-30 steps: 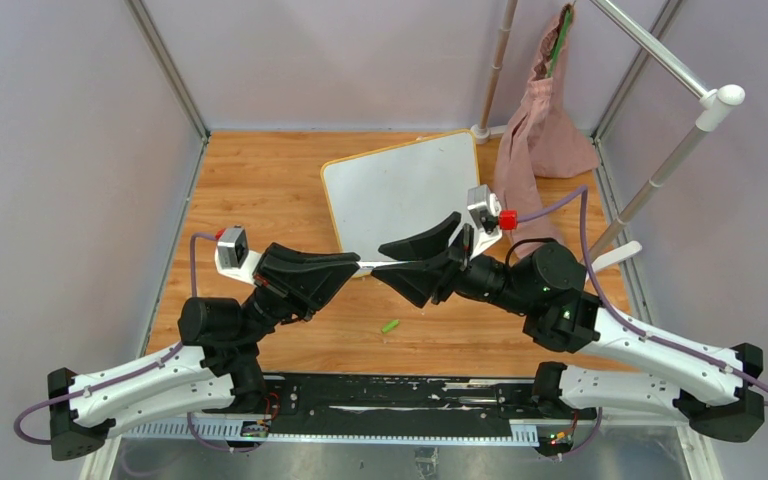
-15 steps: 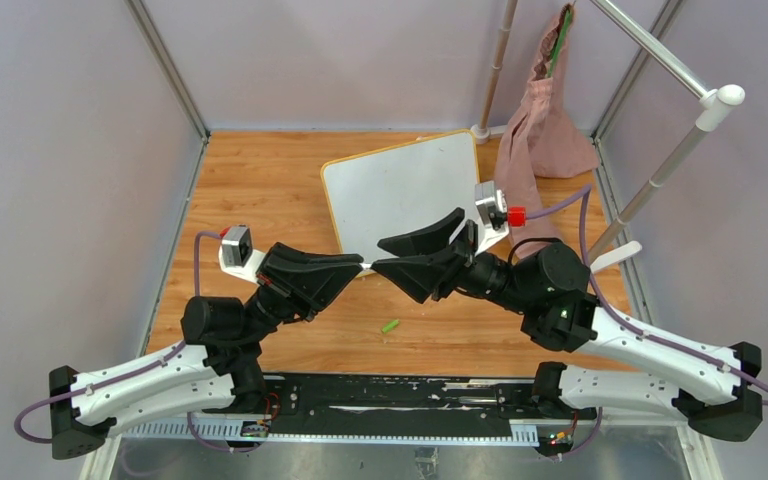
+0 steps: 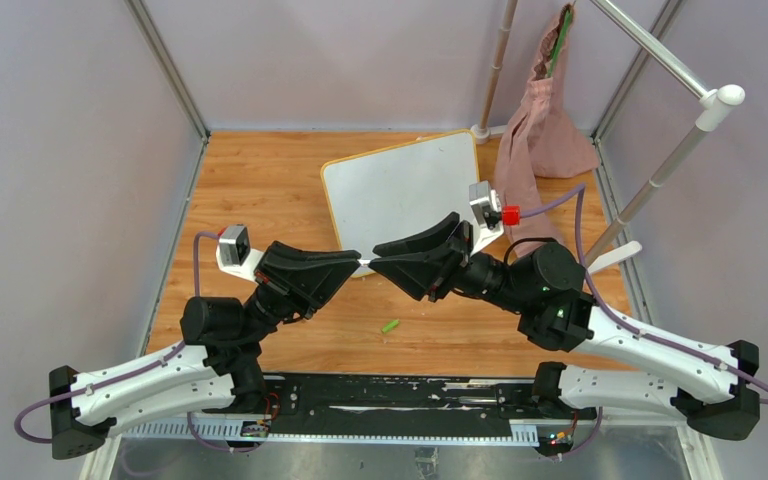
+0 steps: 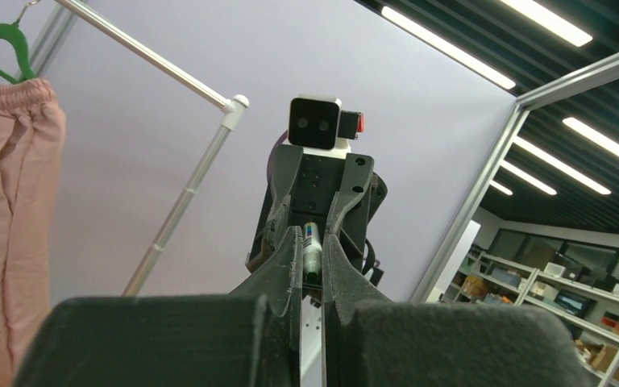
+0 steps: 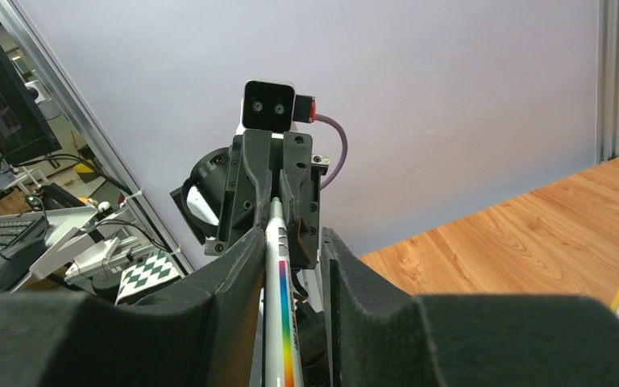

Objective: Write a sentence on the whiteboard

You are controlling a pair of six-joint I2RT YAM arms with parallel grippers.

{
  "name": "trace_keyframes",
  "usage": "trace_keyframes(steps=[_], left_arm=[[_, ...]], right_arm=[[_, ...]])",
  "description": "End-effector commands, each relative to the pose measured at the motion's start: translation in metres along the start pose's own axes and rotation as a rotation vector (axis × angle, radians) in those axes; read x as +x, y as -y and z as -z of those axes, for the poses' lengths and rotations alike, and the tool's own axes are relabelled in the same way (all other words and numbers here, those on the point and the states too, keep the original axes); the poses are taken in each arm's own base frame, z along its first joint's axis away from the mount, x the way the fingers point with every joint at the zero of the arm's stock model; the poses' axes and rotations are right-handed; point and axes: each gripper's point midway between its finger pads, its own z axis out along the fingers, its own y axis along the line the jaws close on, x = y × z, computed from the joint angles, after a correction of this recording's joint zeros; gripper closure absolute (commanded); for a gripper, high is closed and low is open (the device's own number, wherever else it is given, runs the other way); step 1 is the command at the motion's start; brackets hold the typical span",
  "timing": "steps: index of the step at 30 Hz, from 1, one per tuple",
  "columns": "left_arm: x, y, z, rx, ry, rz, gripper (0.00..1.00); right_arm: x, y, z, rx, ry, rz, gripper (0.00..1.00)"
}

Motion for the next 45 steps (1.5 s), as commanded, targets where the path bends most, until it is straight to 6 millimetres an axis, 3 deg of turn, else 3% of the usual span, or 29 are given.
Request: trace_keyframes(steps=[1, 7, 12, 21, 22, 25, 26, 27, 31, 33, 36, 38, 42, 45], left_arm=[[-0.01, 0.006, -0.001, 0.018, 0.04, 0.003, 1.0], [-0.007, 0.006, -0.002, 0.022, 0.029, 0.009, 1.0], [-0.004, 0.005, -0.004, 0.024, 0.018, 0.014, 1.0], [-0.001, 0.003, -0.004, 0.015, 0.007, 0.008, 0.99], [0.001, 0.001, -0.004, 0.009, 0.001, 0.002, 0.85], [0.002, -0.014, 0.002, -0.075, -0.011, -0.011, 0.21], [0.001, -0.019, 0.006, -0.106, -0.016, -0.035, 0.14], [0.0, -0.025, 0.01, -0.139, -0.023, -0.064, 0.02], [-0.008, -0.049, 0.032, -0.282, -0.074, -0.241, 0.0], [-0.011, -0.072, 0.046, -0.418, -0.133, -0.356, 0.0], [-0.016, -0.102, 0.066, -0.603, -0.253, -0.518, 0.0], [-0.022, -0.111, 0.077, -0.684, -0.318, -0.593, 0.0], [-0.029, -0.133, 0.1, -0.826, -0.4, -0.7, 0.0], [-0.027, -0.152, 0.114, -0.893, -0.451, -0.666, 0.0]], right_arm=[[-0.014, -0.008, -0.003, -0.03, 0.039, 0.003, 0.65], [-0.013, -0.009, -0.004, -0.031, 0.035, 0.0, 0.65], [-0.012, -0.009, -0.006, -0.032, 0.026, -0.002, 0.7], [-0.012, -0.01, -0.004, -0.037, 0.022, 0.001, 0.96], [-0.011, -0.009, -0.003, -0.033, 0.018, 0.003, 1.0], [-0.013, -0.001, 0.007, 0.019, 0.009, 0.037, 1.0], [-0.015, 0.004, 0.013, 0.057, 0.003, 0.057, 1.0], [-0.015, 0.011, 0.019, 0.096, -0.007, 0.076, 1.0], [-0.019, 0.047, 0.054, 0.313, -0.048, 0.181, 1.0], [-0.017, 0.061, 0.07, 0.392, -0.084, 0.237, 1.0], [-0.006, 0.085, 0.097, 0.514, -0.15, 0.303, 1.0], [-0.002, 0.096, 0.111, 0.571, -0.164, 0.34, 1.0], [0.009, 0.115, 0.129, 0.653, -0.162, 0.388, 1.0], [0.019, 0.123, 0.132, 0.665, -0.159, 0.408, 1.0]])
